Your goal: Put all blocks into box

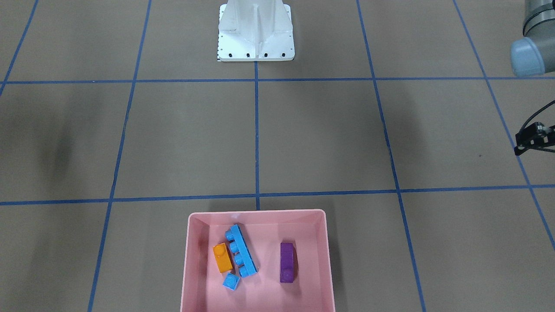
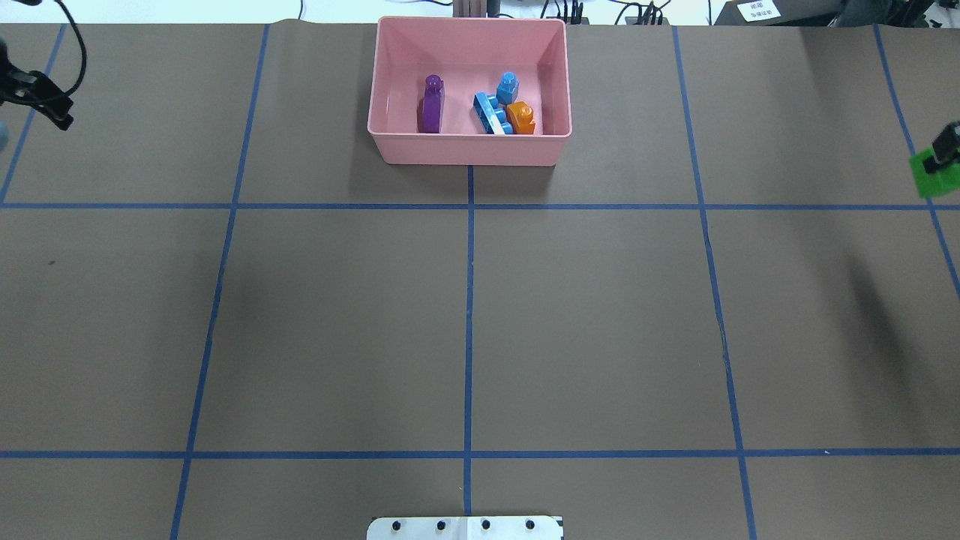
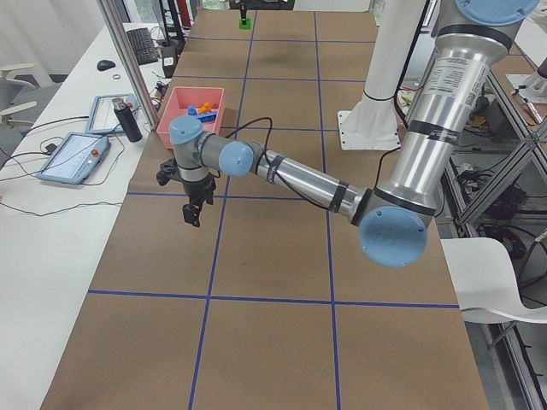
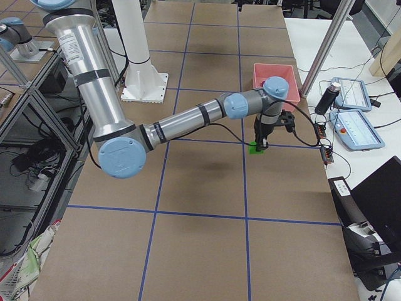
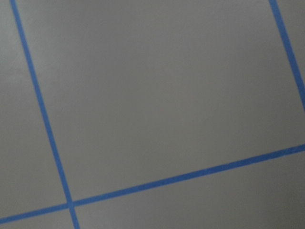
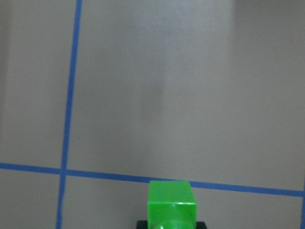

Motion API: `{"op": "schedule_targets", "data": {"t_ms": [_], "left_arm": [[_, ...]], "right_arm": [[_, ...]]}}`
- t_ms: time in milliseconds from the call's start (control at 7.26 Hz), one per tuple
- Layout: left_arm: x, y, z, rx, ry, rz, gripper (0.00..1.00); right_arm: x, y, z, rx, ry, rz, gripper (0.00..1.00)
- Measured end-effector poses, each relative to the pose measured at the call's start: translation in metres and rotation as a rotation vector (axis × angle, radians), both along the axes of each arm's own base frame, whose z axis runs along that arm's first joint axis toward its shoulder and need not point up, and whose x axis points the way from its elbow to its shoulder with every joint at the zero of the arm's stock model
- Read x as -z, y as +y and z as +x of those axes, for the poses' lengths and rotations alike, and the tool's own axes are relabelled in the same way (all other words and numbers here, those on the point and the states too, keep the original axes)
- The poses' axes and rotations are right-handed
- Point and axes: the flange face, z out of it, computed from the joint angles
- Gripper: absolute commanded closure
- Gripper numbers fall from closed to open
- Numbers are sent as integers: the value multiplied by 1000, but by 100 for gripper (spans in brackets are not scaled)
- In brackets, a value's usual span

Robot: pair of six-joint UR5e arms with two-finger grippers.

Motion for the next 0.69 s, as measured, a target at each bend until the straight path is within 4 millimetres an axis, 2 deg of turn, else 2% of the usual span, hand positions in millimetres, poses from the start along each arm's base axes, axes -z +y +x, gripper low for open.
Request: {"op": "schedule_targets", "data": {"t_ms": [276, 413, 689], "left_arm": [[-61, 54, -71, -16, 62, 13, 0], [-76, 71, -95, -21, 90, 27, 0], [-85, 82, -108, -24, 116, 36, 0]], "right_arm": [[76, -31, -61, -43, -19, -50, 100], [114, -43, -96, -72, -27, -77, 100], [188, -70, -179, -129, -6, -134, 100]]}}
